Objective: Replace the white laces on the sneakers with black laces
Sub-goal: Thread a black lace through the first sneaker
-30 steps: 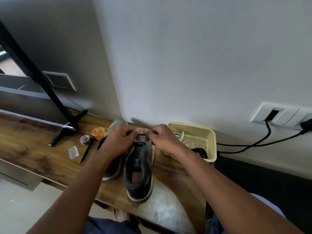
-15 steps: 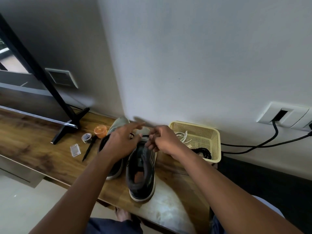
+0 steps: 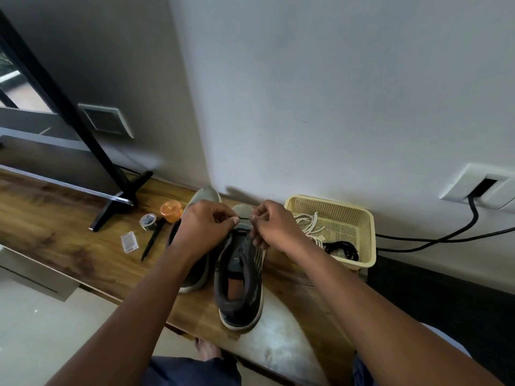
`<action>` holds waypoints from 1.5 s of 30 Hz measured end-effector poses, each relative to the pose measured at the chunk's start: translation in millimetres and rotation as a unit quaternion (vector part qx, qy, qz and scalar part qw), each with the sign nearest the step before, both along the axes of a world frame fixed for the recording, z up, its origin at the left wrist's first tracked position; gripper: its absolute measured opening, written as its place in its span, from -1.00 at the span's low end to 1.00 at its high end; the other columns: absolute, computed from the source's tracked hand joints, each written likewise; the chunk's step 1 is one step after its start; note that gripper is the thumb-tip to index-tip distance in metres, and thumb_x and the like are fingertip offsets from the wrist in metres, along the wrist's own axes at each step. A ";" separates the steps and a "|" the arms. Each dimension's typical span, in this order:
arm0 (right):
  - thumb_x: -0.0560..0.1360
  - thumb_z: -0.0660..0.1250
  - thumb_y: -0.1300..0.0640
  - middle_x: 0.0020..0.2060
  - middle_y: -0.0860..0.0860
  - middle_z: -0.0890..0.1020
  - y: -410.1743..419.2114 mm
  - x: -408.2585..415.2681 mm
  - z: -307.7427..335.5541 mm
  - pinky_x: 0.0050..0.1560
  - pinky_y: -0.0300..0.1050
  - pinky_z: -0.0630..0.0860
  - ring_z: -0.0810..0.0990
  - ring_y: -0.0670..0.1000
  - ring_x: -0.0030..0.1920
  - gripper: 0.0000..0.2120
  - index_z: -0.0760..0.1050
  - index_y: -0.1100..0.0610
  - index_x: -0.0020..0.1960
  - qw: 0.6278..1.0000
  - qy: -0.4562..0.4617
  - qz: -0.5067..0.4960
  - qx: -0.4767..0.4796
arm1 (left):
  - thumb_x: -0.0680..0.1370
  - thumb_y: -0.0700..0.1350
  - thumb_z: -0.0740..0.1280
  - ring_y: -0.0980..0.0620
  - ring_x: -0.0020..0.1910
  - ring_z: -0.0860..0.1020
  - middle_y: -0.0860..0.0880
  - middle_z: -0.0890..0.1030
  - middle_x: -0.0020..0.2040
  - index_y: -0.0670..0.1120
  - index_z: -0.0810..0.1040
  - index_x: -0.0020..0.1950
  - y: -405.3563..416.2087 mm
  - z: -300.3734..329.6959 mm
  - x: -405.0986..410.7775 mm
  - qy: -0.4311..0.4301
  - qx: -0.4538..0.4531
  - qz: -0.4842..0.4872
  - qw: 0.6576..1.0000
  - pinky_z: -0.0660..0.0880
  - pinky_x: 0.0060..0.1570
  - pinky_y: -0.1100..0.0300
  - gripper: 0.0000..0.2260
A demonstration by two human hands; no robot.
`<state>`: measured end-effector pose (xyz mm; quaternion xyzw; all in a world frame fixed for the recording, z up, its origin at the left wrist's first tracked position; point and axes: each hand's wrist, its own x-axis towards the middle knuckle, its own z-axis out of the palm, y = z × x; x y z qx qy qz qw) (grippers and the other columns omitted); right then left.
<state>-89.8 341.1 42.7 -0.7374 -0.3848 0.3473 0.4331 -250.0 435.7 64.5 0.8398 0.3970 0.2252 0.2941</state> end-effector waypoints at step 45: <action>0.49 0.33 0.28 -0.02 0.11 0.67 -7.4 -13.1 -33.8 -0.12 -0.13 0.52 0.63 0.12 0.02 -0.79 0.67 0.13 0.04 0.992 -0.002 -0.059 -0.107 | 0.54 -0.12 0.48 0.02 -0.01 0.60 0.11 0.50 -0.09 0.01 0.68 -0.12 -16.0 -33.5 19.8 0.133 0.056 0.018 0.989 0.42 -0.03 0.19 -0.95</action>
